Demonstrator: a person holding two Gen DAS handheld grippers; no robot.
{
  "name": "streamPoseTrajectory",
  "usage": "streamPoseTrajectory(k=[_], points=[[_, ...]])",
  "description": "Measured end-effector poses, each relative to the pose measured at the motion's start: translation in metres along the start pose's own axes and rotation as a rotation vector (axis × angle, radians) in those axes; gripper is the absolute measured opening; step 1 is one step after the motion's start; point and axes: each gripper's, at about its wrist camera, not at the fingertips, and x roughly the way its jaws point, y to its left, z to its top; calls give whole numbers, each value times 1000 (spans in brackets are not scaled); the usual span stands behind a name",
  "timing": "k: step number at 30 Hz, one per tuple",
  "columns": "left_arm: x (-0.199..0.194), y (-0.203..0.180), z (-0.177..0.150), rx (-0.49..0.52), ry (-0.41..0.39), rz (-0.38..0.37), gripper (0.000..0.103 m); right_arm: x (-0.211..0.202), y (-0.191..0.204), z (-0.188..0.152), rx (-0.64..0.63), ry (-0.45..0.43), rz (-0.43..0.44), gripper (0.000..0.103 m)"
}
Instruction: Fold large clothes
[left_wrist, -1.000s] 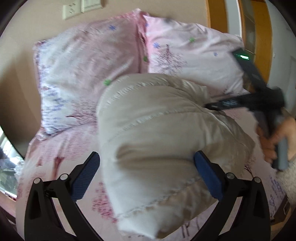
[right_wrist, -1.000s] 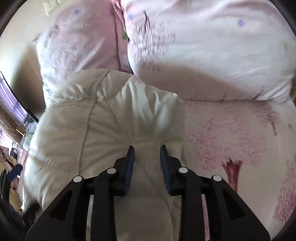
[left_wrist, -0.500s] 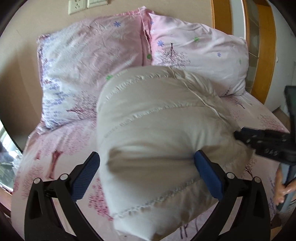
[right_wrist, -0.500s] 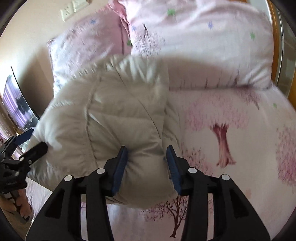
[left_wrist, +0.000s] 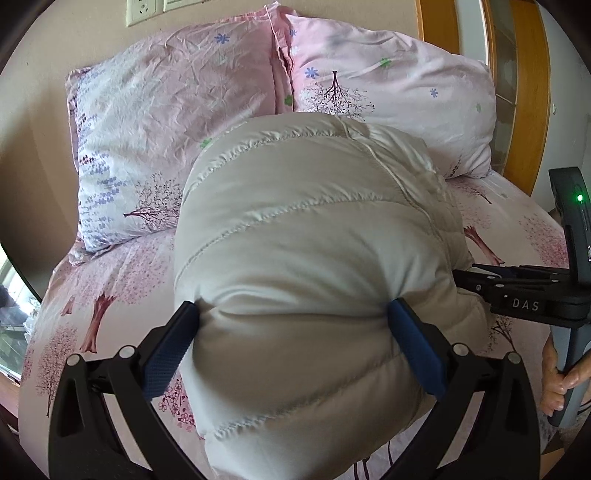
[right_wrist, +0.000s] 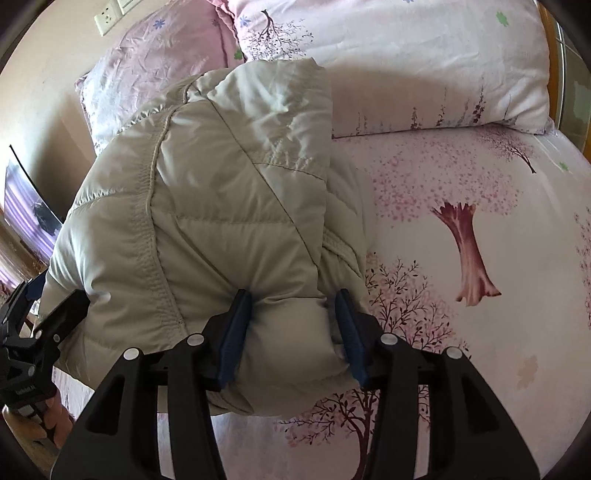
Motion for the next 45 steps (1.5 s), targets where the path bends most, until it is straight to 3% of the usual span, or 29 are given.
streamPoseTrajectory(k=[9, 11, 14, 19, 25, 30, 34, 38, 41, 45], points=[[-2, -1, -1, -13, -11, 15, 101, -1, 2, -1, -9, -13, -27, 55], [-3, 0, -1, -18, -12, 12, 101, -3, 1, 0, -8, -15, -42, 58], [-5, 3, -2, -33, -13, 5, 101, -8, 1, 0, -13, -26, -86, 72], [-11, 10, -4, -78, -2, -27, 101, -27, -8, -2, 38, -68, -105, 81], [-38, 26, -12, -125, -46, -39, 101, -67, 9, -13, -72, -216, -332, 102], [-69, 39, -29, -132, -77, 16, 101, -87, 30, -28, -173, -282, -484, 102], [-83, 45, -45, -135, -37, 106, 101, -96, 42, -39, -178, -262, -399, 102], [-86, 48, -56, -139, 19, 175, 101, -92, 49, -48, -151, -168, -295, 102], [-83, 48, -65, -141, 78, 193, 101, -89, 54, -56, -141, -93, -247, 102], [-71, 44, -76, -145, 177, 170, 101, -84, 65, -69, -161, -25, -259, 102]])
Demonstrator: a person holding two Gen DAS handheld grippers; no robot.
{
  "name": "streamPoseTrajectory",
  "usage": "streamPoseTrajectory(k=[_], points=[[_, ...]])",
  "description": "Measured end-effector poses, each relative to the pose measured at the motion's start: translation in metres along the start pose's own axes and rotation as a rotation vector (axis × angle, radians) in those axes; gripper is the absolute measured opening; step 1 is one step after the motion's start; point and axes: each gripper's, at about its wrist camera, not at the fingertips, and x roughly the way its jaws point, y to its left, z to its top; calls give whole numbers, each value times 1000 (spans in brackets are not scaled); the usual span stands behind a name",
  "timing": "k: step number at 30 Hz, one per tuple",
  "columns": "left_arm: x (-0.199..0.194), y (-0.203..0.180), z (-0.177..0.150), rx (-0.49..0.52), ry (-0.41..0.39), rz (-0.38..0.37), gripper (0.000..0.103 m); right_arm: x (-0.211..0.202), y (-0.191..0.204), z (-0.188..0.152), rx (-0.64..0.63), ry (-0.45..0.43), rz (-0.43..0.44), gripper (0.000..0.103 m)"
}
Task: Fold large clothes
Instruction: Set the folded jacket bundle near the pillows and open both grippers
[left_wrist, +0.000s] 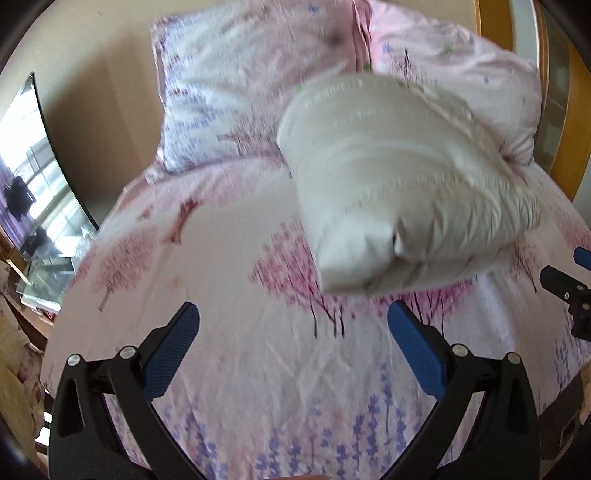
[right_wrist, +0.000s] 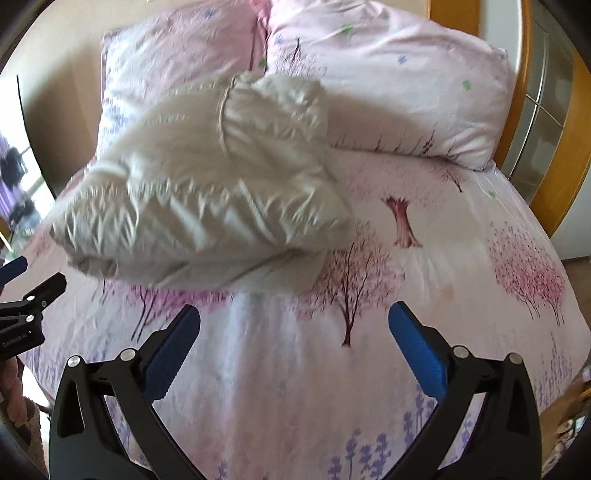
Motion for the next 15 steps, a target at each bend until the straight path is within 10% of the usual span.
streamPoseTrajectory(k=[15], points=[[15, -4, -8, 7, 102, -6, 101, 18, 18, -11, -28, 149, -3, 102]])
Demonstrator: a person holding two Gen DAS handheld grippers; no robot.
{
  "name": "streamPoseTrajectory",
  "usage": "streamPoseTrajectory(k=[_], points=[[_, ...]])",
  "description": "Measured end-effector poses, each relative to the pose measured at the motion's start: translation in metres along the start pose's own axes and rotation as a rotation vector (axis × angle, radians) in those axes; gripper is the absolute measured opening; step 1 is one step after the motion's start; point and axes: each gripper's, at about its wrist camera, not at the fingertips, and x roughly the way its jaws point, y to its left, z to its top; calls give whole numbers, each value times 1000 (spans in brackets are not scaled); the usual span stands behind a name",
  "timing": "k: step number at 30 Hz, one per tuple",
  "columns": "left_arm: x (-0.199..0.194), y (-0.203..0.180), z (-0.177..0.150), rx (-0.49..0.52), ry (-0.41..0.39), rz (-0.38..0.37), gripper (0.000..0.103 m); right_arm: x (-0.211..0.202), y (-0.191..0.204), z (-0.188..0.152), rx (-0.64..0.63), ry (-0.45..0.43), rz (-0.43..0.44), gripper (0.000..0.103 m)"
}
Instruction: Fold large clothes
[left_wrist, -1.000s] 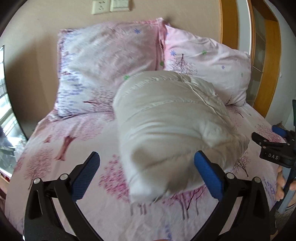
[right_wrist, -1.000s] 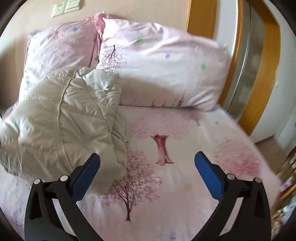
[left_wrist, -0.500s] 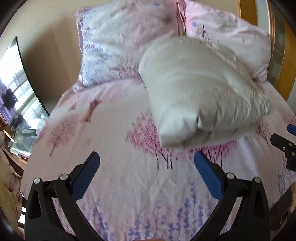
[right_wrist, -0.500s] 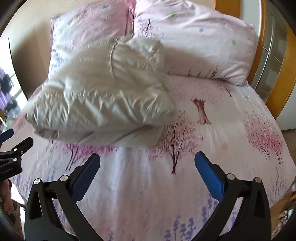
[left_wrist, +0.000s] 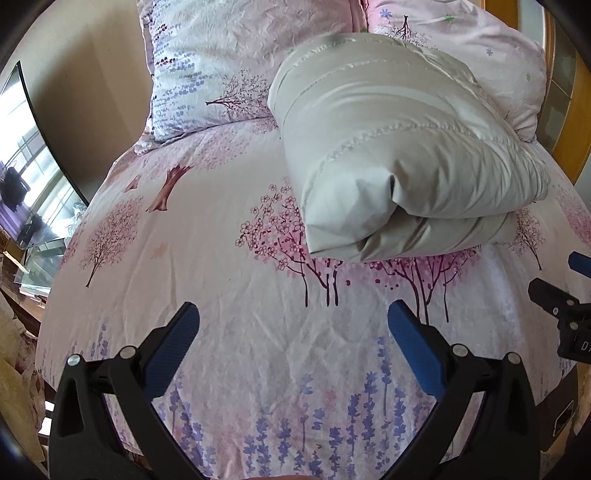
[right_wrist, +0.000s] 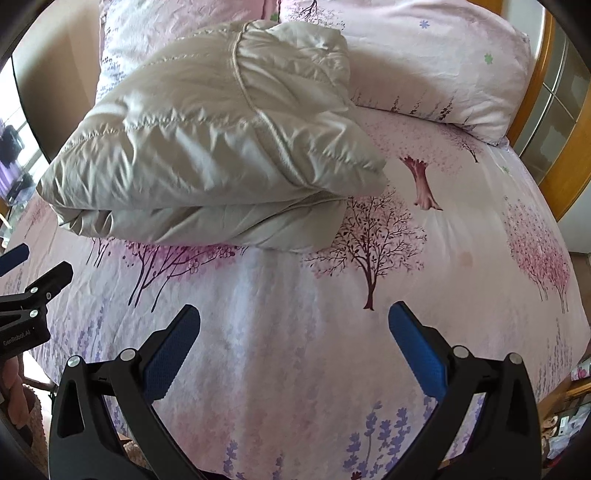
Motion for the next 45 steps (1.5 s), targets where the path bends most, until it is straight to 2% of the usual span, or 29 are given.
streamPoseTrajectory(k=[45], points=[[9, -3, -3, 0, 32, -2, 101, 14, 0, 1, 12, 27, -9, 102]])
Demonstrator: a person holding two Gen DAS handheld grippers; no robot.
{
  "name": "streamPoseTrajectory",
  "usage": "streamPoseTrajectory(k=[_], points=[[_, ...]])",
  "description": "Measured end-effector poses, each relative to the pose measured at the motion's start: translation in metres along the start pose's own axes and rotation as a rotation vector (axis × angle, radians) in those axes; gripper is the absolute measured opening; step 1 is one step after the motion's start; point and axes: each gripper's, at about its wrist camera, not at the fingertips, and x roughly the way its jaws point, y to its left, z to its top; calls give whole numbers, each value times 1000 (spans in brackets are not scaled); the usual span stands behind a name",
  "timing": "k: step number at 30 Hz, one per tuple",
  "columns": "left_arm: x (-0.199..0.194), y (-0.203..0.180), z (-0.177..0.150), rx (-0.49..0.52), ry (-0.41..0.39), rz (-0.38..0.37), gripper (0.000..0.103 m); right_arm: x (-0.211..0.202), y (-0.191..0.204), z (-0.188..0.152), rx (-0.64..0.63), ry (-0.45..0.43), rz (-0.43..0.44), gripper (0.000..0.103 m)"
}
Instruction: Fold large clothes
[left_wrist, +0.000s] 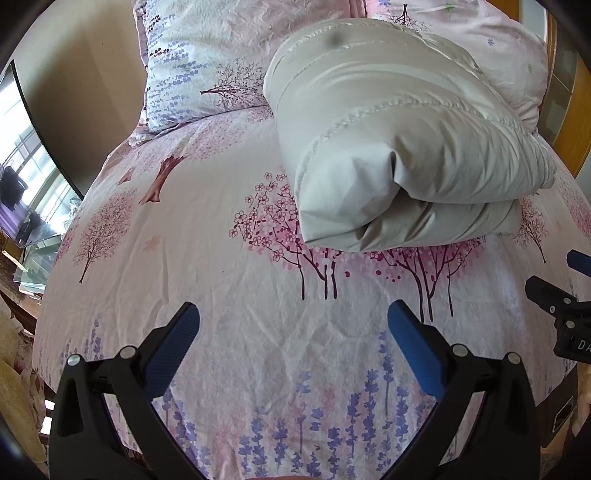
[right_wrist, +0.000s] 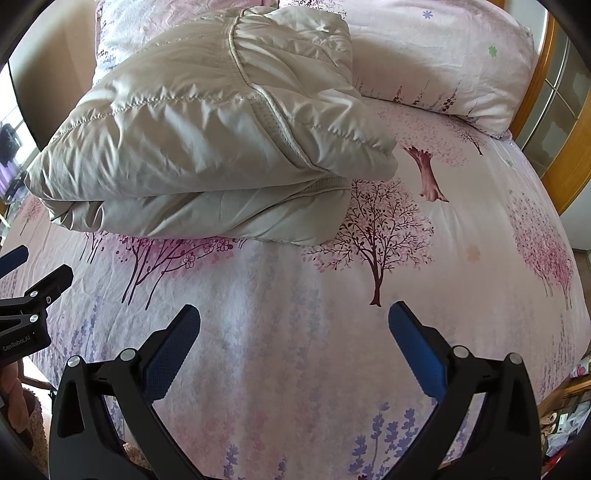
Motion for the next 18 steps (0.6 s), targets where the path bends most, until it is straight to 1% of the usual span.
streamPoseTrajectory(k=[18], points=[[2, 0, 1, 0, 2, -8, 101, 3, 2, 0, 9, 6, -1, 102]])
